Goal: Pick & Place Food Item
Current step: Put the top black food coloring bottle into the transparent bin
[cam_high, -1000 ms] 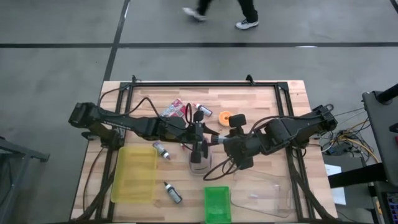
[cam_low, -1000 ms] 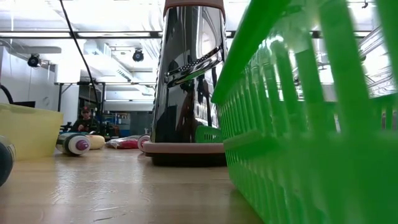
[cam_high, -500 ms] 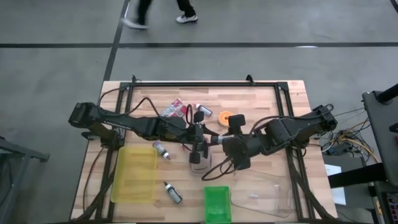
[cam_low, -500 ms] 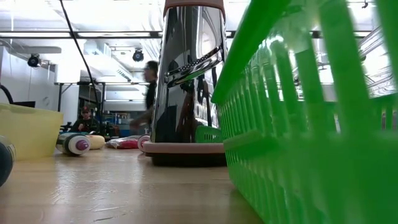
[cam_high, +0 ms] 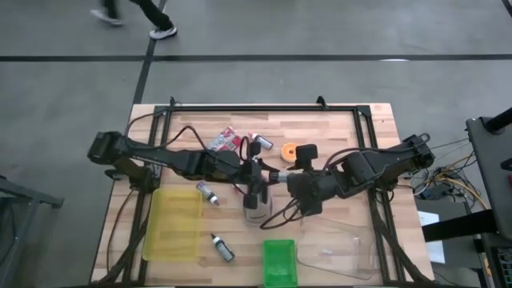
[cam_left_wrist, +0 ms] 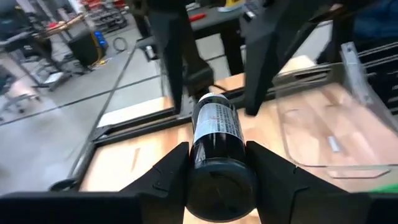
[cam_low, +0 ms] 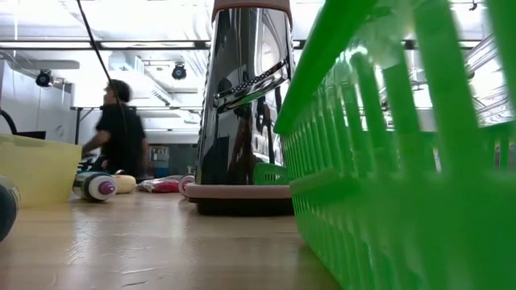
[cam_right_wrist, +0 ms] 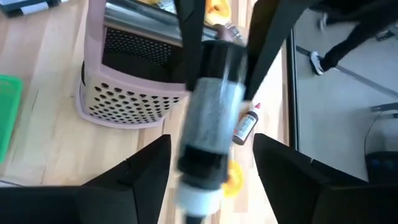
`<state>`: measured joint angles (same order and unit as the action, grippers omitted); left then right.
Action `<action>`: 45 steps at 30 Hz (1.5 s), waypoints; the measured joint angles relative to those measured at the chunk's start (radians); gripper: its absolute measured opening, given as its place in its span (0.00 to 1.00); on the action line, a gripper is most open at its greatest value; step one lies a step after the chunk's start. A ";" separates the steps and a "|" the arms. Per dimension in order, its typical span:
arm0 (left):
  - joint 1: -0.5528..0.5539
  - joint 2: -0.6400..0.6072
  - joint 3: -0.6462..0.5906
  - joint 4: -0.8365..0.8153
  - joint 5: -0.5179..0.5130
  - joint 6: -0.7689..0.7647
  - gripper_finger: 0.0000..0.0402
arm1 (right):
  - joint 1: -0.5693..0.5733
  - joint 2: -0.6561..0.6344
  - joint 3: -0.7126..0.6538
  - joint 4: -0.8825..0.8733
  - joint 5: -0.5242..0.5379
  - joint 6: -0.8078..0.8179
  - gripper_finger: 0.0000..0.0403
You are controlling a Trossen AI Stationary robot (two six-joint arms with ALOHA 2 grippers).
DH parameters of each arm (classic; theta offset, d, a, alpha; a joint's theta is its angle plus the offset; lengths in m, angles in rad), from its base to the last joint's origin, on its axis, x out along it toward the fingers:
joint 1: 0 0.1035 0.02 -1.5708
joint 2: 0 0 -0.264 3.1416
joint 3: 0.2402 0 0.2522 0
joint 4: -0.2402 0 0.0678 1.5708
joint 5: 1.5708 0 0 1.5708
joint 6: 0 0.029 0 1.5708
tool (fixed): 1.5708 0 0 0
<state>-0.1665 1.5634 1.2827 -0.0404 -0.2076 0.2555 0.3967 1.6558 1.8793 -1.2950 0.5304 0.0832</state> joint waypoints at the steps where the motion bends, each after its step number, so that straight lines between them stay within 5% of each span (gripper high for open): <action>1: 0.000 -0.013 0.000 -0.014 -0.017 0.003 0.34 | 0.000 -0.006 0.000 -0.003 0.000 0.008 0.55; 9: -0.007 -0.192 -0.081 -0.036 -0.097 0.028 0.34 | 0.035 -0.061 -0.009 0.010 0.052 0.045 0.55; 13: -0.033 -0.322 -0.219 0.096 -0.104 0.063 0.34 | 0.071 -0.088 -0.051 0.071 0.093 0.040 0.55; 21: -0.068 -0.501 -0.693 0.861 0.100 0.134 0.34 | 0.129 -0.145 -0.233 0.400 0.125 -0.095 0.56; 28: -0.068 -0.438 -0.971 1.472 0.254 0.130 0.34 | 0.138 -0.251 -0.562 1.030 0.103 -0.367 0.56; 31: -0.068 -0.396 -1.003 1.599 0.286 0.131 0.34 | 0.125 -0.301 -0.740 1.395 0.015 -0.493 0.56; 38: -0.068 -0.292 -0.914 1.597 0.326 0.134 0.34 | 0.012 -0.354 -1.090 2.174 -0.400 -0.548 0.56; 41: -0.068 -0.218 -0.842 1.598 0.335 0.135 0.34 | -0.060 -0.351 -1.168 2.343 -0.513 -0.455 0.56; 45: -0.063 -0.101 -0.746 1.595 0.323 0.134 0.34 | -0.115 -0.347 -1.198 2.362 -0.534 -0.400 0.56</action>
<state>-0.2292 1.4621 0.5366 1.5551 0.1152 0.3893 0.2815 1.3087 0.6811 1.0673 -0.0034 -0.3169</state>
